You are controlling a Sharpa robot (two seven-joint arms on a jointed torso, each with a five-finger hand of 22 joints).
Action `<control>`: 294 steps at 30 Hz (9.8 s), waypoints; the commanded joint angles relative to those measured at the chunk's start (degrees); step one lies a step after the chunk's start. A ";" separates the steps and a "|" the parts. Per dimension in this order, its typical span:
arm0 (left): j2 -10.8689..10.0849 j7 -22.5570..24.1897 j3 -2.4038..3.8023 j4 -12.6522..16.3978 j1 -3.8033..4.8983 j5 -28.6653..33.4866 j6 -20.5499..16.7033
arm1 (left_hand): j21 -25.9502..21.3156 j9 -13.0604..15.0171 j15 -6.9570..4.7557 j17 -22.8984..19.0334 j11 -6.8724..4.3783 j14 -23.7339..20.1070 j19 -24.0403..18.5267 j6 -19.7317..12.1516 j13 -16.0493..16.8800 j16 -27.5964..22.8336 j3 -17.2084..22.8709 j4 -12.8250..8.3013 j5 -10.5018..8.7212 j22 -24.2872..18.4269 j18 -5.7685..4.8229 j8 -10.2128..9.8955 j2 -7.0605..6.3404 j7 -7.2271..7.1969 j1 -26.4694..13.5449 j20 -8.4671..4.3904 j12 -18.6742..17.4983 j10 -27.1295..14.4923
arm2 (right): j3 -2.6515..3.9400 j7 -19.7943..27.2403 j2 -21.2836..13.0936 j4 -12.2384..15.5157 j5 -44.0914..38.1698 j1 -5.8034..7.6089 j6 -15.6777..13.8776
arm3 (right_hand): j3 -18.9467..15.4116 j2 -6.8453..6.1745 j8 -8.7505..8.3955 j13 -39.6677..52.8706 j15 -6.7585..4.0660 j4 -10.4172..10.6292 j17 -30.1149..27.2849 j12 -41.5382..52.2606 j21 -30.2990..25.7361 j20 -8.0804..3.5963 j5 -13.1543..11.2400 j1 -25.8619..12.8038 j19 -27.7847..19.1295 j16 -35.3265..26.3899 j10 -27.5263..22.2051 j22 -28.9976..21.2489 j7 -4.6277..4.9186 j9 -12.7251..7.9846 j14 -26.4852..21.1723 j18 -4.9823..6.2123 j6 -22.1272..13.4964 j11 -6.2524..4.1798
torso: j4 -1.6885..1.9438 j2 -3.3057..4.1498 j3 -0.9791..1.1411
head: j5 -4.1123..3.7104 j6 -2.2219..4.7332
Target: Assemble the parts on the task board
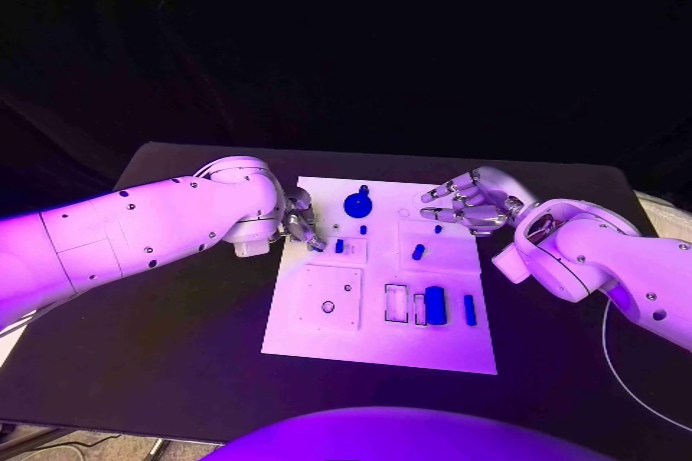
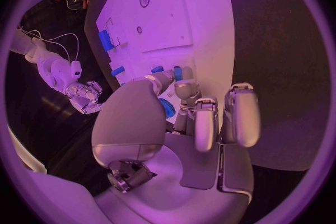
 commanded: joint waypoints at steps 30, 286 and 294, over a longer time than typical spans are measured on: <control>2.34 -0.90 -0.18 -1.99 -0.44 -0.67 2.90 | 0.89 -1.03 -0.69 15.07 -0.59 6.03 2.49 3.52 2.08 0.18 1.76 -4.30 -0.07 7.74 -0.42 0.00 0.23 -1.50 -6.63 -0.55 2.13 2.25 | -0.01 0.44 0.04 0.01 -0.11 -0.11 0.82 | -0.08 0.28 0.19 0.05 -0.12 0.33 4.68 -0.08 -0.30 -0.10 0.26 -0.47 -0.22 -0.28 -0.11 -0.06 0.08 0.09 3.73 0.52 0.39 -0.31 | -0.03 0.02 0.05 | 0.26 -0.82; 4.15 24.28 0.93 -6.68 -1.91 -16.88 -9.01 | -14.27 -28.77 3.48 -13.67 5.54 1.18 1.15 13.27 -47.48 -14.10 -3.75 -10.01 -2.94 -0.25 1.97 -30.07 -1.85 4.96 11.79 2.77 -55.23 -2.31 | -0.01 0.98 0.48 -0.33 0.28 -1.11 1.03 | 0.13 0.56 0.15 -0.01 -0.17 0.33 4.60 -0.06 -0.74 -0.16 2.29 -0.09 -0.34 -0.44 -0.22 -0.62 0.07 0.09 3.74 0.61 0.55 -0.36 | 0.02 0.00 -0.04 | -1.33 -0.74; 4.52 23.98 0.91 -7.26 -1.91 -16.90 -9.18 | -14.38 -30.09 3.94 -14.17 6.17 1.08 0.99 9.27 -47.51 -14.07 -3.67 -10.13 -3.15 -0.12 1.96 -31.48 -2.86 5.77 10.15 3.11 -56.13 -2.93 | -0.01 0.97 0.49 -0.37 0.28 -1.11 1.04 | 0.13 0.56 0.15 -0.01 -0.17 0.33 4.60 -0.06 -0.74 -0.16 2.29 -0.09 -0.34 -0.44 -0.22 -0.62 0.07 0.09 3.74 0.61 0.55 -0.36 | -0.02 0.00 -0.05 | -1.31 -0.79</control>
